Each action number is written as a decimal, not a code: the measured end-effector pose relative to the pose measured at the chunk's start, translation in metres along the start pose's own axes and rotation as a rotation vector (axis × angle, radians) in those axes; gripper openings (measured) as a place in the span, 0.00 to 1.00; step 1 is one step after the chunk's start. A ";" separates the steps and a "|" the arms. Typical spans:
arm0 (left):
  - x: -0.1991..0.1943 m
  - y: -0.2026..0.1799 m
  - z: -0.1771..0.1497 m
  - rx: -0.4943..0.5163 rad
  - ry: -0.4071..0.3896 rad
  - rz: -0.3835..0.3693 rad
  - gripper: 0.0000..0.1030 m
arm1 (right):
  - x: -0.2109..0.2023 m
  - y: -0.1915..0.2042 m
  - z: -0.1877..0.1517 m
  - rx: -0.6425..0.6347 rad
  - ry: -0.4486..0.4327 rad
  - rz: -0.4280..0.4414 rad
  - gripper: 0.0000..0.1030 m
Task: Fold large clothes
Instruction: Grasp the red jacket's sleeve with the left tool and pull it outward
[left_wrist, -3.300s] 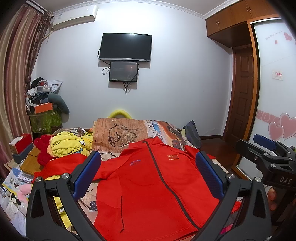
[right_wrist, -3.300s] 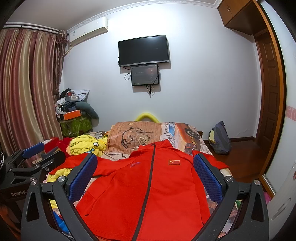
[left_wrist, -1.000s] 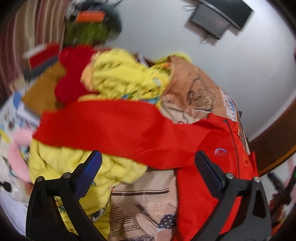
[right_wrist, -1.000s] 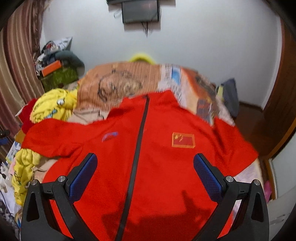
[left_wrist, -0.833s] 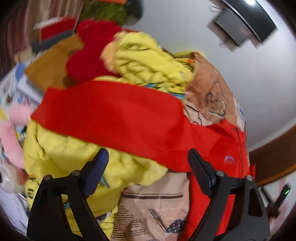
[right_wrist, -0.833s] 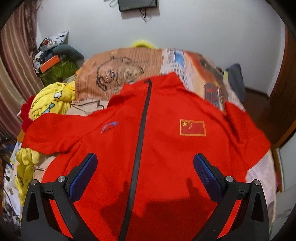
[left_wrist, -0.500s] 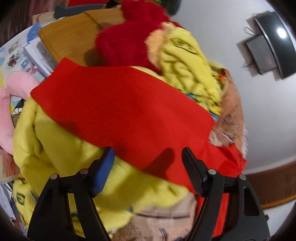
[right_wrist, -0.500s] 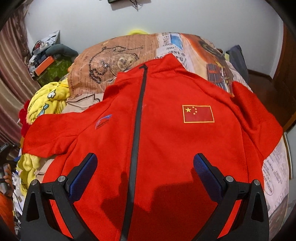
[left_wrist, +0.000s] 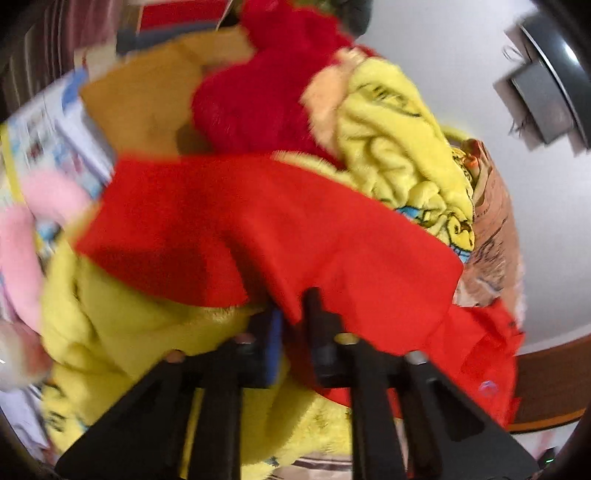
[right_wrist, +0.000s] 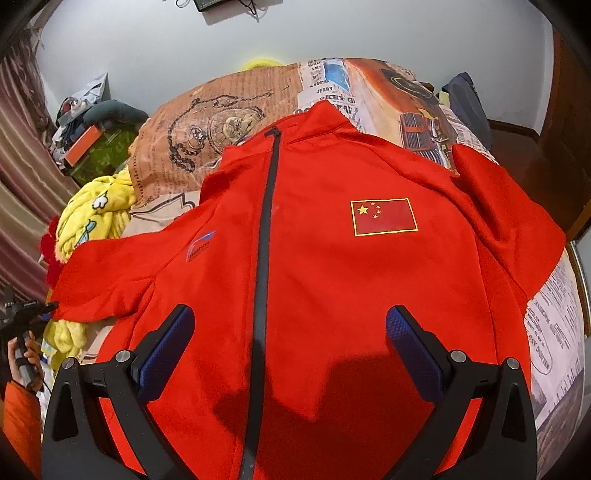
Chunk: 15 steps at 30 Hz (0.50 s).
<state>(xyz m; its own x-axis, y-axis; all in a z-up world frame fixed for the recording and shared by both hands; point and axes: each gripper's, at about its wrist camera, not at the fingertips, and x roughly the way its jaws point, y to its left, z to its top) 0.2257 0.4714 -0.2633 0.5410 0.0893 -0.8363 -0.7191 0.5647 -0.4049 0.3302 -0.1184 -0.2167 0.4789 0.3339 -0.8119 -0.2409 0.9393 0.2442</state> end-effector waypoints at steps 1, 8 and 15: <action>-0.006 -0.008 0.001 0.037 -0.021 0.023 0.05 | -0.001 0.000 -0.001 -0.001 -0.001 0.001 1.00; -0.072 -0.099 0.001 0.325 -0.227 0.087 0.04 | -0.016 0.000 0.002 -0.023 -0.034 -0.004 1.00; -0.124 -0.224 -0.025 0.569 -0.361 -0.033 0.04 | -0.033 -0.009 0.010 -0.022 -0.083 0.001 1.00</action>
<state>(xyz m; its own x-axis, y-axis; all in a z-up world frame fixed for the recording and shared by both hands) 0.3092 0.3131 -0.0781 0.7418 0.2770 -0.6107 -0.4112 0.9073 -0.0878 0.3247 -0.1372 -0.1866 0.5470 0.3410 -0.7645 -0.2593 0.9374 0.2326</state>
